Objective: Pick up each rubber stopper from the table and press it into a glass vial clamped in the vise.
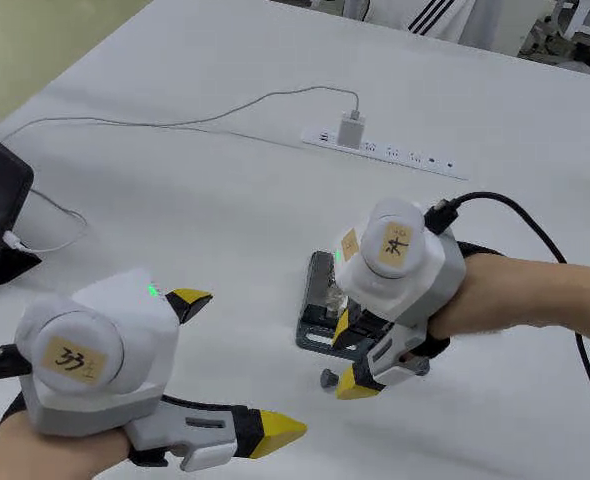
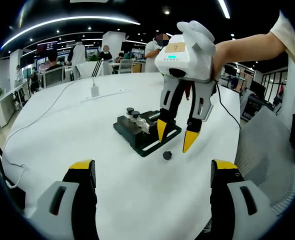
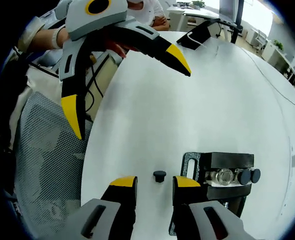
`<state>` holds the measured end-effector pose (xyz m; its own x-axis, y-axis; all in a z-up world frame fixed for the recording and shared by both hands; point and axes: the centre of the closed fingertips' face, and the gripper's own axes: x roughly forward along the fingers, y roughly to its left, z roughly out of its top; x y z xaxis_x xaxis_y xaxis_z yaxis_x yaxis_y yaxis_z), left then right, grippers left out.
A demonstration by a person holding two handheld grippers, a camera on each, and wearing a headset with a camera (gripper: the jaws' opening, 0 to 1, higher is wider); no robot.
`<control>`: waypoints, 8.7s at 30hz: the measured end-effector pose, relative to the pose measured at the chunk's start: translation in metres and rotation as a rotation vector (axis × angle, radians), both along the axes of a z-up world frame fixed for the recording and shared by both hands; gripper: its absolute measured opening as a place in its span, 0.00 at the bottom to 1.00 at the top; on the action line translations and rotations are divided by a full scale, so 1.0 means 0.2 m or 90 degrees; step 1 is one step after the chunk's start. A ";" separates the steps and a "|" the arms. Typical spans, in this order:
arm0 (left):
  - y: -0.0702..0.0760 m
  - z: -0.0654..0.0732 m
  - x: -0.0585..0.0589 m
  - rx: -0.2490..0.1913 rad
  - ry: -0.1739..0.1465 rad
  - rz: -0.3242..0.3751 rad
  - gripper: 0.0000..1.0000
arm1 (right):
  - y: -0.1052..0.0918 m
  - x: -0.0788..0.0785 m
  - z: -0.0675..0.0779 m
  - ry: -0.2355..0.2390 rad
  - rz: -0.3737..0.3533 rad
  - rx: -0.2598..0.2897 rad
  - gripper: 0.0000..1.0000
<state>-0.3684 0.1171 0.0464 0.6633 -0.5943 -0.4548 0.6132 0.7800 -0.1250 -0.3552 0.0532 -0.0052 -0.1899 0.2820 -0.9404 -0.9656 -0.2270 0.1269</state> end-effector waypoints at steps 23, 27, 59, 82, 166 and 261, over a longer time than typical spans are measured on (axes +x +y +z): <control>0.02 -0.04 -0.03 -0.015 0.011 0.014 0.94 | 0.02 -0.01 -0.12 0.004 0.038 -0.061 0.15; 0.02 -0.05 -0.04 -0.016 0.013 0.015 0.94 | 0.02 -0.01 -0.12 0.006 0.042 -0.063 0.13; 0.02 -0.06 -0.04 -0.014 0.018 0.007 0.94 | 0.02 0.00 -0.15 -0.010 0.057 -0.064 0.09; -0.04 0.02 0.01 -0.023 -0.003 -0.006 0.87 | 0.07 0.13 0.14 -0.009 -0.148 0.137 0.08; -0.34 0.55 0.11 -0.235 -0.142 -0.096 0.03 | 0.05 0.02 0.84 0.154 -0.371 0.655 0.08; -0.50 0.10 -0.16 0.030 -0.062 -0.361 0.03 | -0.12 -0.28 0.41 0.093 -0.104 0.275 0.13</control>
